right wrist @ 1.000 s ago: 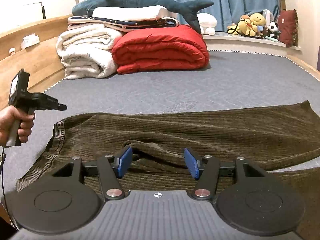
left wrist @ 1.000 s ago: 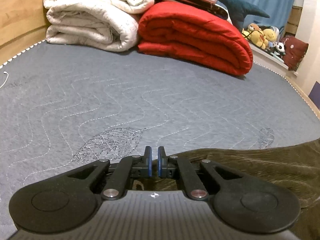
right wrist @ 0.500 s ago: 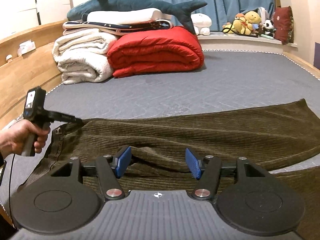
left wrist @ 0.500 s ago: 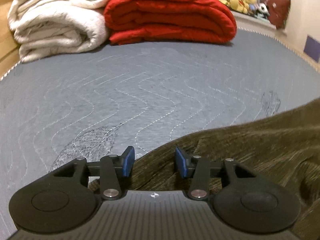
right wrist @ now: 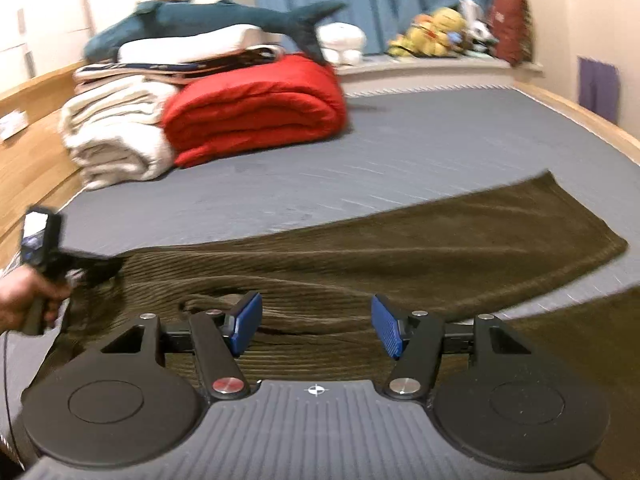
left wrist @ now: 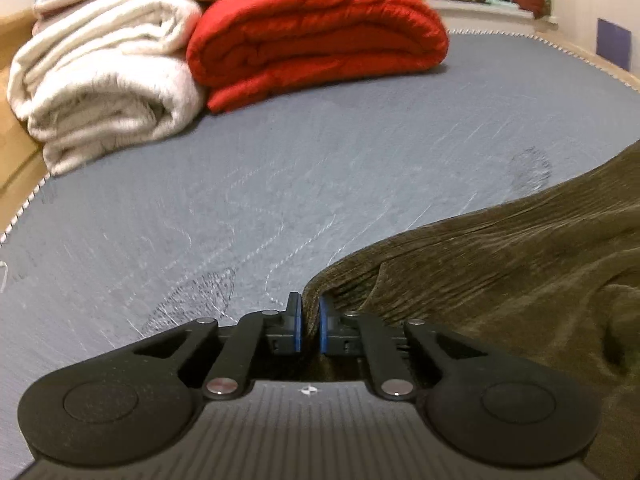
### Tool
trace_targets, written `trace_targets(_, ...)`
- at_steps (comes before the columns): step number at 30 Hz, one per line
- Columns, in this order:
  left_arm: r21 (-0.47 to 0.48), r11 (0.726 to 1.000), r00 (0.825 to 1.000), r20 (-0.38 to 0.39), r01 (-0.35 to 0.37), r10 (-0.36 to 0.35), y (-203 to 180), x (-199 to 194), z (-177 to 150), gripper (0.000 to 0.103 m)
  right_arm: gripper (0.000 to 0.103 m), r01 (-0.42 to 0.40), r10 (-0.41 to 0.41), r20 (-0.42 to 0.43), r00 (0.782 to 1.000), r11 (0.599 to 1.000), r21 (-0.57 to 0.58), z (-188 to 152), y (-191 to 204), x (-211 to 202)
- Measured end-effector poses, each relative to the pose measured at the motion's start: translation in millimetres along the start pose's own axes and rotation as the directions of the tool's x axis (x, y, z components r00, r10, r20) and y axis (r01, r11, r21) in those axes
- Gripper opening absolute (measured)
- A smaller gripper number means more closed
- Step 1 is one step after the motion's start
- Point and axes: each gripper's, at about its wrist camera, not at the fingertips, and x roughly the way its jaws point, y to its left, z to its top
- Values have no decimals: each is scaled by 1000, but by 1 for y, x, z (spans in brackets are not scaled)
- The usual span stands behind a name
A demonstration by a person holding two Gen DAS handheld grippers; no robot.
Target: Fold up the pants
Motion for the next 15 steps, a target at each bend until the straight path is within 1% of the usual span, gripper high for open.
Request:
trace_targets(3,11,1000,998,60,17,-18,-4,-39,2,8,64,81,-79,-43,996,995,57,9,-23,5)
trace_targets(5,21,999,994,104,43,-45,-9,-73,0,8,66,120,-112,-76,991,986,114,14,-40,8)
trace_targets(8,82,992,984,144,95,-106,-25,-125,-13,8,67,127,-108,-104,989,971,201,19,-63,14)
trace_targets(10,136,978,972,157,156,-177,-35,-164,-35,8,67,133,-107,-109,988,957,257,24,-80,18)
trace_targets(11,173,968,964,159,183,-211,-42,-181,-49,8,67,136,-108,-110,988,948,287,26,-89,19)
trace_targets(13,308,922,948,138,235,-287,-59,-208,-85,8,67,132,-99,-109,989,925,355,29,-110,21)
trace_targets(15,437,852,935,63,289,-350,-73,-215,-118,8,67,123,-86,-106,991,901,417,28,-128,21)
